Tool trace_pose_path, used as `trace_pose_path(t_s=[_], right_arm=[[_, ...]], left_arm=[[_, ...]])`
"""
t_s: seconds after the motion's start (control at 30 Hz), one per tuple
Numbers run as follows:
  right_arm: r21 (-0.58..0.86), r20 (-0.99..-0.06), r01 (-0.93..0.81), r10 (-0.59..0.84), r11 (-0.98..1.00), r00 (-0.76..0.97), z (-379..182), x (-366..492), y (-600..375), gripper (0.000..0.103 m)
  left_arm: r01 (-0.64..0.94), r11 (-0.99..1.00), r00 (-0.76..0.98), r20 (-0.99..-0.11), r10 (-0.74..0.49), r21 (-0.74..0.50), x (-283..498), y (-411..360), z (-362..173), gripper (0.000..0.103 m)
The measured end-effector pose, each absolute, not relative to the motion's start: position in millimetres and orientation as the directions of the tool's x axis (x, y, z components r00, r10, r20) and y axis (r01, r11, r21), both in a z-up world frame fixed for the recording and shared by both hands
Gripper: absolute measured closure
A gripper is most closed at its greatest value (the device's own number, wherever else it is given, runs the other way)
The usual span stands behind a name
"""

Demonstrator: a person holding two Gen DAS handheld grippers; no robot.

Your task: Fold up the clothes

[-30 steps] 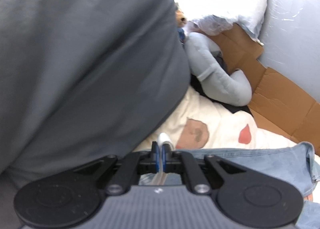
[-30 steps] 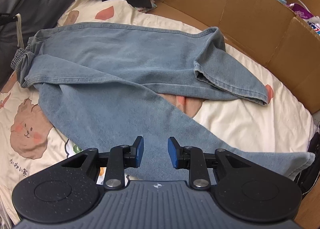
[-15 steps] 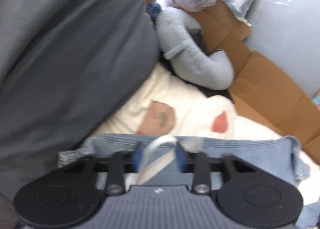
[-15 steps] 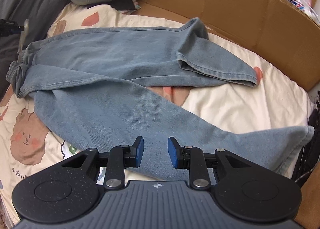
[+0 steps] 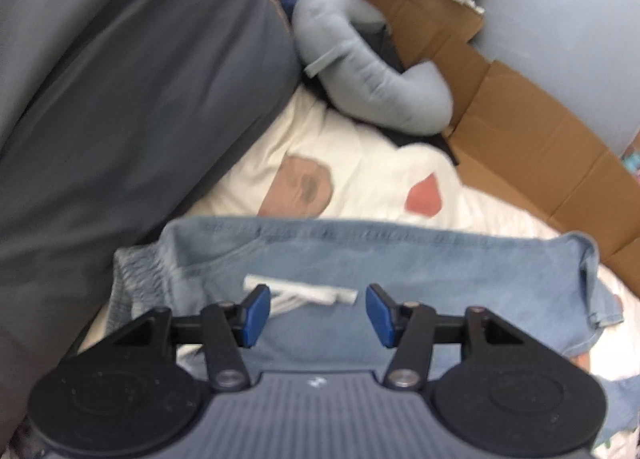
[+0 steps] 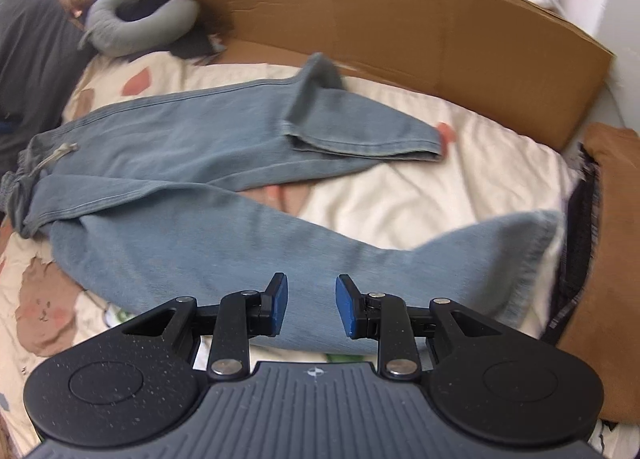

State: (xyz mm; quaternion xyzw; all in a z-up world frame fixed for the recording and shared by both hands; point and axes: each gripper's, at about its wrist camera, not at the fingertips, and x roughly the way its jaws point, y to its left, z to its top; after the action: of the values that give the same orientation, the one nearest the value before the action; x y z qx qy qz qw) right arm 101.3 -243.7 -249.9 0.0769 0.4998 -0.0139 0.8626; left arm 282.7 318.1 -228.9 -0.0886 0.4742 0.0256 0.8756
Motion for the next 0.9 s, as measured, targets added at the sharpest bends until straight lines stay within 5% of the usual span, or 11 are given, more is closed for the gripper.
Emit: trace_pose_path(t_s=[0.37, 0.57, 0.9], right_arm=[[0.076, -0.874, 0.293, -0.078, 0.953, 0.48, -267.7, 86.5, -322.8, 0.068], [0.13, -0.858, 0.359, -0.076, 0.924, 0.508, -262.5, 99.4, -345.5, 0.052], [0.204, -0.854, 0.444, -0.063, 0.873, 0.517, -269.6, 117.0, -358.4, 0.052]], left_arm=[[-0.411, 0.894, 0.494, -0.868, 0.052, -0.18, 218.5, 359.2, -266.4, 0.042], [-0.545, 0.788, 0.53, -0.846, 0.058, -0.287, 185.5, 372.7, -278.9, 0.041], [-0.566, 0.728, 0.563, -0.826, 0.001, -0.386, 148.1, 344.2, -301.9, 0.038]])
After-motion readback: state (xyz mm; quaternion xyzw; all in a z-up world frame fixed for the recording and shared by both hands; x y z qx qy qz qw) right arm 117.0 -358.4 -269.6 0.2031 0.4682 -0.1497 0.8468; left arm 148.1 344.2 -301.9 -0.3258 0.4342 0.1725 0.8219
